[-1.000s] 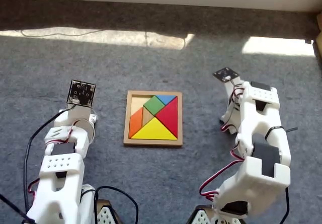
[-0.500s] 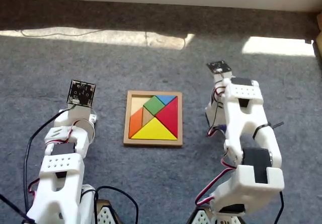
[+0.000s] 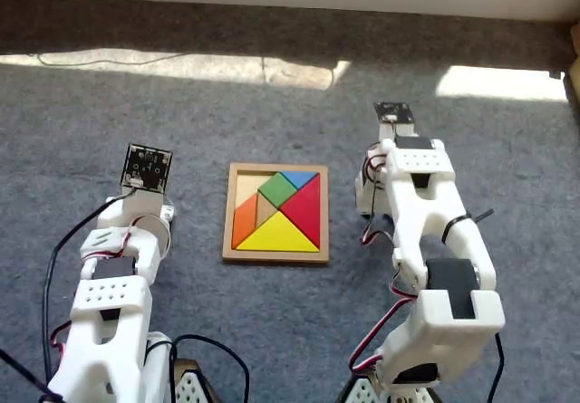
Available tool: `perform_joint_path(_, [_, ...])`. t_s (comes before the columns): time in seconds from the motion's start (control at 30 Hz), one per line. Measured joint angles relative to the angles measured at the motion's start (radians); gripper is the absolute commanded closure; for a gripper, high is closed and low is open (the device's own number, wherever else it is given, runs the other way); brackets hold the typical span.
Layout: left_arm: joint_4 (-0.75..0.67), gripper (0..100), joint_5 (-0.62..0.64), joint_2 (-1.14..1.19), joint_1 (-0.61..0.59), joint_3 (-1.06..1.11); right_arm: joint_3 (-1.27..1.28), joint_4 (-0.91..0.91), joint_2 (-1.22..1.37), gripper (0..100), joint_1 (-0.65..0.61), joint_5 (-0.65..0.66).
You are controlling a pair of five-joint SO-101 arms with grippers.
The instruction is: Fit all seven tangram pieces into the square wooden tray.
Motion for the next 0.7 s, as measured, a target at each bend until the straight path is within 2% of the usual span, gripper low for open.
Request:
perform_joint_path(0.3, [0.0, 87, 0.0, 0.0, 0.0, 0.0, -0.167, 0.074, 0.187, 74.0, 0.038, -0.014])
perform_joint_path(0.7, [0.0, 87, 0.0, 0.0, 0.0, 0.0, -0.198, 0.101, 0.204, 79.9, 0.051, -0.015])
